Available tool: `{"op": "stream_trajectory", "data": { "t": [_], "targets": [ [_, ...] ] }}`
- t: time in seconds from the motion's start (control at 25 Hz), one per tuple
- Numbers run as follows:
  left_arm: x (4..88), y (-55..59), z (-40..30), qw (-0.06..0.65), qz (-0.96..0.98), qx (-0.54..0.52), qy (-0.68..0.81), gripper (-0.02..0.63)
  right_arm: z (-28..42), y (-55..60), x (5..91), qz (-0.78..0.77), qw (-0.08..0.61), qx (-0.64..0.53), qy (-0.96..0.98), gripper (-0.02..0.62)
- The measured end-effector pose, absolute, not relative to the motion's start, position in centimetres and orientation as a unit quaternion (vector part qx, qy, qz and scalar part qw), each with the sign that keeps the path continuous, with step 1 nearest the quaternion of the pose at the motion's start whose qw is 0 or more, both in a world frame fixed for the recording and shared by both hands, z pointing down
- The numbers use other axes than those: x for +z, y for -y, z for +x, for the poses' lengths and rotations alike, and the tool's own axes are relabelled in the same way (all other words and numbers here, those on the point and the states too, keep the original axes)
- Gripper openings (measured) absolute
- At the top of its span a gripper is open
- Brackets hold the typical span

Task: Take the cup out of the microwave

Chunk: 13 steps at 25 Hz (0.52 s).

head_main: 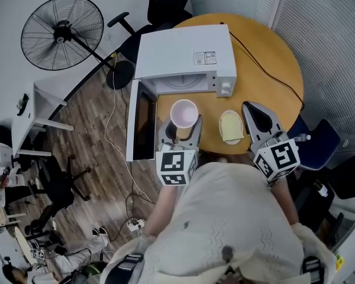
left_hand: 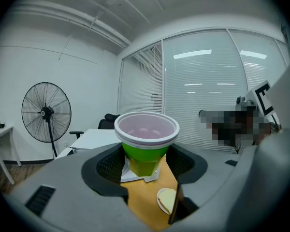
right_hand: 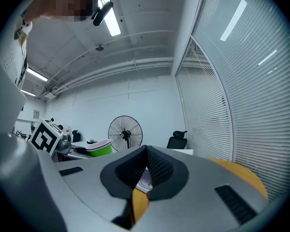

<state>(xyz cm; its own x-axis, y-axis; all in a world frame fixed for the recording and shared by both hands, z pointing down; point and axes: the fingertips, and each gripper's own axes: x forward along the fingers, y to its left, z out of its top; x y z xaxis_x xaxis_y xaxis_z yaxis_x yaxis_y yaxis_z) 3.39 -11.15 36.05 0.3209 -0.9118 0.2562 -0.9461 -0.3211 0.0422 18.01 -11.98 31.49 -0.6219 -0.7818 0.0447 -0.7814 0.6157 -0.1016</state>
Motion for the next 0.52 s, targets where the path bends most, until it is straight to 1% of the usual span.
{"op": "stream_trajectory", "data": {
  "t": [0.52],
  "targets": [
    [35.97, 11.05, 3.09, 0.093, 0.808, 0.091, 0.574, 0.291, 17.86, 11.85, 31.35, -0.439, -0.001, -0.054, -0.897, 0.008]
  ]
}}
